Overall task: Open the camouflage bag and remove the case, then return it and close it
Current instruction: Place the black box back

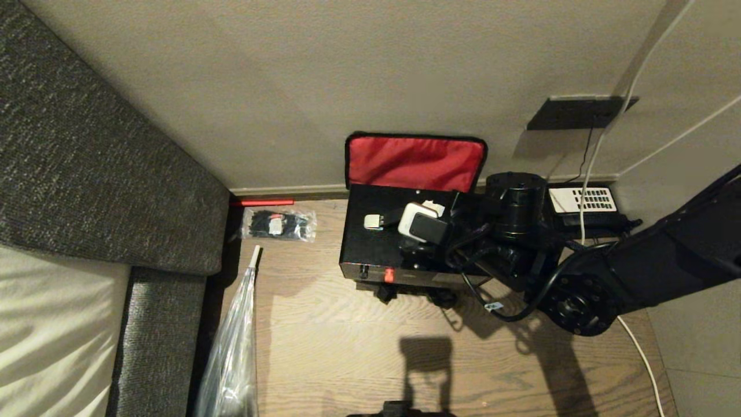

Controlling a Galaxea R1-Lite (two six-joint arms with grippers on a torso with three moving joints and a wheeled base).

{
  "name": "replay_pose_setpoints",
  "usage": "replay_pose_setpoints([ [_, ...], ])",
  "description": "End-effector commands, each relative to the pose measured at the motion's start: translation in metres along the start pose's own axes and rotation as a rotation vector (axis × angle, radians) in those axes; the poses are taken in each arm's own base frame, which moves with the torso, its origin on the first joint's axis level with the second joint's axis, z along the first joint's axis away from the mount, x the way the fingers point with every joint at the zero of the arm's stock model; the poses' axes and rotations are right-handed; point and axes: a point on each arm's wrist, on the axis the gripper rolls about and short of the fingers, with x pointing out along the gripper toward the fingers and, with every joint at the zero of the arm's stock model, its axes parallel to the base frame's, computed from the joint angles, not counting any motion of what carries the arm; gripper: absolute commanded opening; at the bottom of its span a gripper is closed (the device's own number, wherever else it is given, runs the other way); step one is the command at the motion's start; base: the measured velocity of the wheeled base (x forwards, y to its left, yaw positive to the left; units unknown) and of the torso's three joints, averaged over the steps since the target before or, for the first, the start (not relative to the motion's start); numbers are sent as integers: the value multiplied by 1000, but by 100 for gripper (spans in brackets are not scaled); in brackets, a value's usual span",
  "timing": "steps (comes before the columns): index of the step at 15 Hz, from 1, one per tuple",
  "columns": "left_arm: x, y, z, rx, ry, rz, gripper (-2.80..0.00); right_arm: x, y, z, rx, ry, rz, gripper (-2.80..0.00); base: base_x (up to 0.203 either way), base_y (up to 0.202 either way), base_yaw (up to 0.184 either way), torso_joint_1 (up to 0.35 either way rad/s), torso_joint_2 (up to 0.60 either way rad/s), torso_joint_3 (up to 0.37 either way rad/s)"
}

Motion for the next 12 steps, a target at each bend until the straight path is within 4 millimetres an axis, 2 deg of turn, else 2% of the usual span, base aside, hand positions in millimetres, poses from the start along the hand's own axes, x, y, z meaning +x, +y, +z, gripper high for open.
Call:
replay_pose_setpoints([
  [1, 0, 0, -1, 0, 5, 1, -280, 7, -1, -9, -9, 4, 0, -280, 0, 0, 0, 0, 0, 0],
  [4, 0, 0, -1, -1, 7, 1, -280, 9, -8, -16, -7, 5, -5, -280, 0, 0, 0, 0, 0, 0],
  [12, 1, 0, -1, -1, 10, 1, -280, 8, -26, -8, 22, 7, -2, -280, 0, 0, 0, 0, 0, 0],
])
